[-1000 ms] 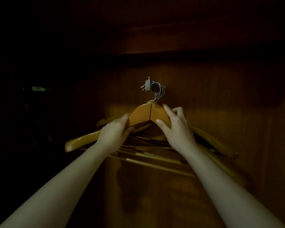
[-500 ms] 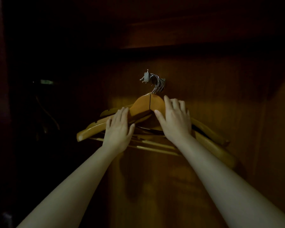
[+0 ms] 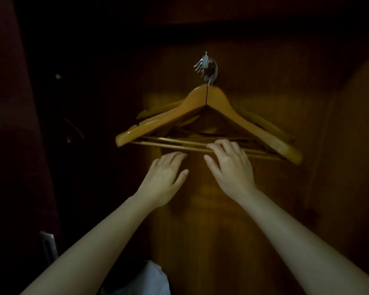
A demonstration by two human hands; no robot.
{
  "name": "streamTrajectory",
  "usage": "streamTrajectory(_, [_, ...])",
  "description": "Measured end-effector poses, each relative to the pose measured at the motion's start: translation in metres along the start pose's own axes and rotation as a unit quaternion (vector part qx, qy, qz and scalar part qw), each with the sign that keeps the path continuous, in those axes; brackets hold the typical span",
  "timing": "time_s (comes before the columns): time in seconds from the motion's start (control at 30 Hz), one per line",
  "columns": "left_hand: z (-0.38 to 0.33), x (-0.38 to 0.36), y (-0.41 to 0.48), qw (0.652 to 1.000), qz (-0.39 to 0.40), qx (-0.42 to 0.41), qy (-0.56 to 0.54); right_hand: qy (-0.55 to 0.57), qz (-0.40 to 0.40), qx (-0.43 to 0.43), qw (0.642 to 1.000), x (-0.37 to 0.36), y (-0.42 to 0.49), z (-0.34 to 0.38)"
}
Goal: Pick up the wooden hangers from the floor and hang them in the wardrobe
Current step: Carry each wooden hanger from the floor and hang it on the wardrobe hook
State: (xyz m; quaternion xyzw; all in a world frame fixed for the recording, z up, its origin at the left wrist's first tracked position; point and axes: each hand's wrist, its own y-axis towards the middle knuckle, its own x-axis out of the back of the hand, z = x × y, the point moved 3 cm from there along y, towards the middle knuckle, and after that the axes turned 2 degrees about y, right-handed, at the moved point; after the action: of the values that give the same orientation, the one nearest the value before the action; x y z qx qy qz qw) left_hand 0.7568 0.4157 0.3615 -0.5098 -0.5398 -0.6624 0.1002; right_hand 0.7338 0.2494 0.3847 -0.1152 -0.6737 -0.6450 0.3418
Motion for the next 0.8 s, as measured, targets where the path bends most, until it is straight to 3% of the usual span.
streamTrajectory(0.2, [0.009, -0.032, -0.062, 0.984, 0.159, -0.055, -0.054, -0.01, 0.122, -0.092, 0.988, -0.028, -0.086, 0.016])
streamTrajectory(0.37, [0.012, -0.08, -0.128, 0.943, 0.303, -0.081, -0.108, 0.013, 0.239, -0.205, 0.949, -0.047, -0.186, 0.029])
streamTrajectory(0.67, [-0.019, -0.169, -0.247, 0.836, 0.492, -0.079, -0.231, 0.027, 0.4, -0.435, 0.806, -0.046, -0.384, 0.048])
streamTrajectory(0.8, [-0.044, -0.207, -0.296, 0.786, 0.566, -0.115, -0.223, 0.005, 0.48, -0.5, 0.721, -0.023, -0.458, 0.059])
